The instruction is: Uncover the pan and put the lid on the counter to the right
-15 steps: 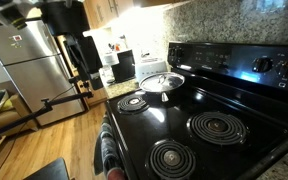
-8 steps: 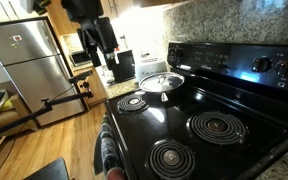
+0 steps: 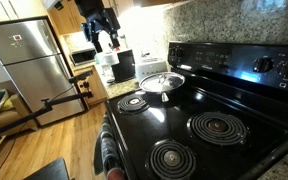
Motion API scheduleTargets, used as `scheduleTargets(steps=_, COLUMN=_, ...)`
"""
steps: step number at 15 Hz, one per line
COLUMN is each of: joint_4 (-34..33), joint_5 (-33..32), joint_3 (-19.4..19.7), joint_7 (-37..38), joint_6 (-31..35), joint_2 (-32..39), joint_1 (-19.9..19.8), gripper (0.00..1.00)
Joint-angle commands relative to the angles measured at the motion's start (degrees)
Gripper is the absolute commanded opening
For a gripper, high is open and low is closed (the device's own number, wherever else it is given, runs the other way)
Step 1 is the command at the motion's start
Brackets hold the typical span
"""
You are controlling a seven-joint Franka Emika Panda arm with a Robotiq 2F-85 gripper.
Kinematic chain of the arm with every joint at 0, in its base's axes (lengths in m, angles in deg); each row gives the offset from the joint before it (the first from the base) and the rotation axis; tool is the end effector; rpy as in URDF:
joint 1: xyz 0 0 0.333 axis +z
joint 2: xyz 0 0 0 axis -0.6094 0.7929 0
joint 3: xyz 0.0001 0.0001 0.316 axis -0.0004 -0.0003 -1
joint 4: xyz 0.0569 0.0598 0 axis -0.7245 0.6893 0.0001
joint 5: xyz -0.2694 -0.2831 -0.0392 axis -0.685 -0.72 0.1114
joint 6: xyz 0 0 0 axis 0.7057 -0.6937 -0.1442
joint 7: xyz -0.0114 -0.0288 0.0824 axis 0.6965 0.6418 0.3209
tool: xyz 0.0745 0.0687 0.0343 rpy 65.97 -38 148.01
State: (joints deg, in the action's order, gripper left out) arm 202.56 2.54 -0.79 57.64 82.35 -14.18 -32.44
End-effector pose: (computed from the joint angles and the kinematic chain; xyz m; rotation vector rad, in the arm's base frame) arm 0.4735 0.1233 0.5380 2.9766 0.4383 0.0966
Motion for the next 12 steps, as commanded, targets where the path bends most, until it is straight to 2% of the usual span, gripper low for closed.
scheduleTargets(steps=1, joint_4=-6.52, joint_5=-6.08, joint_3=-2.22, joint_7=-0.18, joint_6=-0.53, joint_2=5.21, joint_1=2.11, gripper=1.0)
scheduleTargets(steps=5, joint_4=-8.03, joint_5=-14.54, joint_3=-3.49, joint_7=0.21, joint_6=5.4, joint_2=7.99, joint_1=3.62, gripper=1.0)
scheduleTargets(steps=9, joint_4=-6.41, joint_5=-16.51, joint_3=-2.67, joint_7=-0.66, joint_6=16.54, joint_2=9.74, joint_1=3.99, gripper=1.0)
scheduleTargets(steps=10, joint_4=-6.4, joint_5=-15.56, joint_3=-2.84, joint_7=-0.12, joint_6=13.21, joint_2=8.77, joint_1=4.21, gripper=1.0)
scheduleTargets(steps=12, joint_4=-6.38, joint_5=-15.58, joint_3=-2.76, joint_7=-0.12, joint_6=13.86, joint_2=9.44, joint_1=4.23, gripper=1.0)
